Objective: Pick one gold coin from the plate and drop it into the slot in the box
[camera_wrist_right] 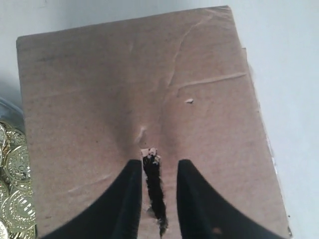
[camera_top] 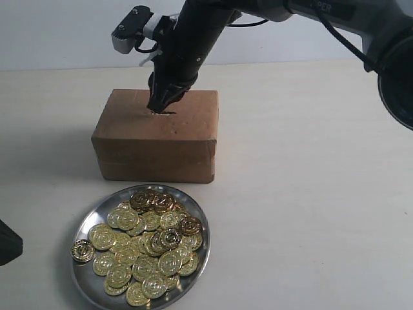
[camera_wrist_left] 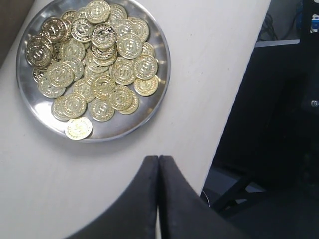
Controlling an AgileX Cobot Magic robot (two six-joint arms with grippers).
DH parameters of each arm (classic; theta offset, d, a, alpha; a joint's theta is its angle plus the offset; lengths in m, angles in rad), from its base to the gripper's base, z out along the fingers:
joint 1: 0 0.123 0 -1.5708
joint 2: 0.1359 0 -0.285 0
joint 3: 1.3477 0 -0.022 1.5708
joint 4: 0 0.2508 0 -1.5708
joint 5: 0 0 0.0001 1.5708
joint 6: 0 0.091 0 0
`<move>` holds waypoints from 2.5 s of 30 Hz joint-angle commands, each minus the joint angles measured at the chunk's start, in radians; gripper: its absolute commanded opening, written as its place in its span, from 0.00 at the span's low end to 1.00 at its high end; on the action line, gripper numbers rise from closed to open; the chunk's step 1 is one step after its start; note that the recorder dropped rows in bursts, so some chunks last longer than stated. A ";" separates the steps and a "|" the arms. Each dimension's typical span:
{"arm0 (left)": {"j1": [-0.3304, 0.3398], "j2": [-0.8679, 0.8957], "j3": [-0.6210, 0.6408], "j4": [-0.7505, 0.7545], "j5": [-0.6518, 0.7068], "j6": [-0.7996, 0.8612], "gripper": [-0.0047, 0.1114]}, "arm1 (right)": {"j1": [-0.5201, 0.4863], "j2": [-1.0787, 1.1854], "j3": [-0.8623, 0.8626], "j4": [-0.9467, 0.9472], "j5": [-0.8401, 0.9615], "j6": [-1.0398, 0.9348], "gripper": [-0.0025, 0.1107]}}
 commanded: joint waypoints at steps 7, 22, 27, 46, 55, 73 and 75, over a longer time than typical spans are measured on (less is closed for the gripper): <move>-0.003 -0.027 0.001 -0.008 -0.124 0.000 0.04 | -0.003 -0.202 -0.021 -0.050 -0.029 0.139 0.02; -0.003 -0.414 0.245 -0.092 -0.666 -0.171 0.04 | -0.003 -0.700 0.090 0.168 0.061 0.197 0.02; -0.003 -0.522 0.361 -0.092 -0.740 -0.229 0.04 | -0.001 -0.869 0.391 0.204 -0.065 0.198 0.02; -0.003 -0.610 0.791 -0.093 -1.300 -0.490 0.04 | -0.001 -1.829 1.784 0.679 -0.984 -0.020 0.02; -0.003 -0.610 0.884 -0.081 -1.441 -0.542 0.04 | -0.001 -2.143 2.011 0.679 -1.044 0.007 0.02; -0.003 -0.610 0.884 -0.026 -1.331 -0.490 0.04 | -0.001 -2.275 2.060 0.671 -0.985 -0.022 0.02; -0.003 -0.610 0.884 -0.026 -1.329 -0.490 0.04 | -0.001 -2.275 2.060 0.671 -0.985 -0.022 0.02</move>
